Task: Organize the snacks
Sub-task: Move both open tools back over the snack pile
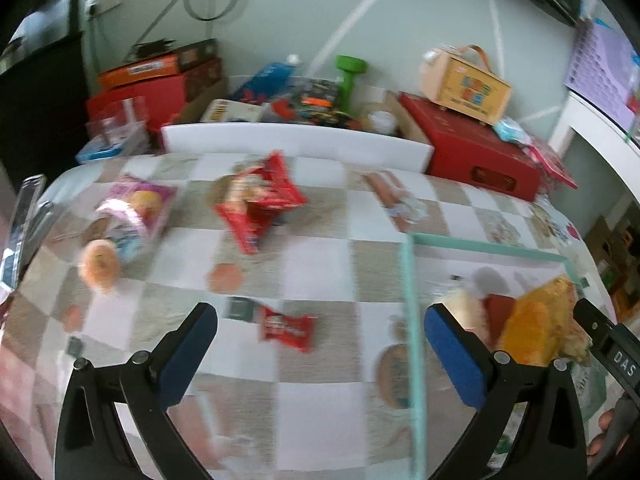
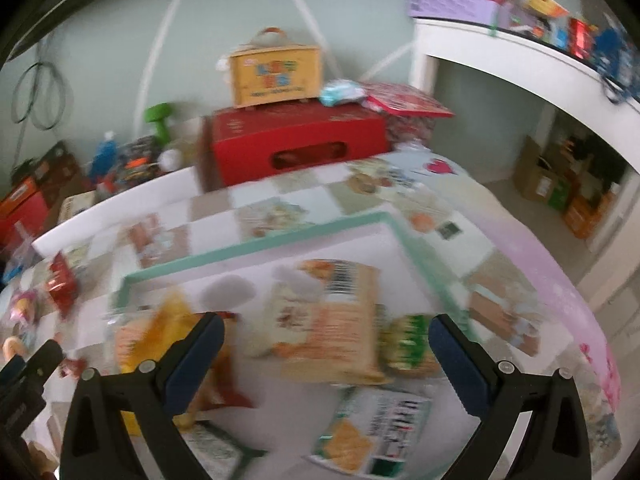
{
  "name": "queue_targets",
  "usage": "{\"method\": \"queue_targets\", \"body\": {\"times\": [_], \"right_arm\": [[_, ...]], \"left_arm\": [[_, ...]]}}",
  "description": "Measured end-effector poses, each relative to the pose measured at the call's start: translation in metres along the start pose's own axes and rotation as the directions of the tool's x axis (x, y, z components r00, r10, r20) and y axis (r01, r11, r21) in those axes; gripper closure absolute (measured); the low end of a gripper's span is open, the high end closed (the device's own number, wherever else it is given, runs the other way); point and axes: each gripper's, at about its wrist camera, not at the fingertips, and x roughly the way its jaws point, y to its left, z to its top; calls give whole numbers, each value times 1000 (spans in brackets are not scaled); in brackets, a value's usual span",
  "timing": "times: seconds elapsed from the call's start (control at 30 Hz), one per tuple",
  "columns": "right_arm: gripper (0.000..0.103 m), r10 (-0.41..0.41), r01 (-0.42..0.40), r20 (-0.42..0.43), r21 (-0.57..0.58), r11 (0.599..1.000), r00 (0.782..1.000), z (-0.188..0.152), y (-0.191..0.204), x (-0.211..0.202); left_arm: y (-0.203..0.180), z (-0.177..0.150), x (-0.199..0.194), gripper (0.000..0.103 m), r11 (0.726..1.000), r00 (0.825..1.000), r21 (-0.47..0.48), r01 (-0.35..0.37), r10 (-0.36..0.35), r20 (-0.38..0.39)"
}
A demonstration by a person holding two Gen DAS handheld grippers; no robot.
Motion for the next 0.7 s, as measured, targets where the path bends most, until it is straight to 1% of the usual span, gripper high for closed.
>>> {"method": "queue_targets", "body": {"times": [0.13,0.23,0.3,0.4,0.43,0.5,0.63,0.7], "right_arm": [[0,64,-63,18,-65,996,998,-1,33,-6],[0,107,-102,44,-96,990,993,-3,54,-16],[0,125,-117,66,-117,986,990,-4,64,-22],[0,141,-125,114,-139,982,983,-4,78,-33],[0,160,-142,125,-142,980,979,-5,83,-37],[0,192,-174,122,-146,974,974,-5,92,-39],[0,259,-243,60,-193,950,964,-15,120,-35],[0,275,-259,44,-219,941,960,-20,133,-33]], "left_arm": [[37,1,-7,0,995,998,-68,-69,69,6],[57,-1,-13,0,988,993,-102,-117,119,11],[74,-2,-19,0,982,990,-137,-133,137,17],[90,-4,-26,0,975,988,-171,-145,151,25],[97,-4,-29,0,971,987,-183,-152,160,30],[106,-5,-33,0,966,985,-201,-161,171,32],[121,-9,-37,0,961,984,-222,-166,176,26],[129,-11,-38,0,958,983,-229,-172,182,23]]}}
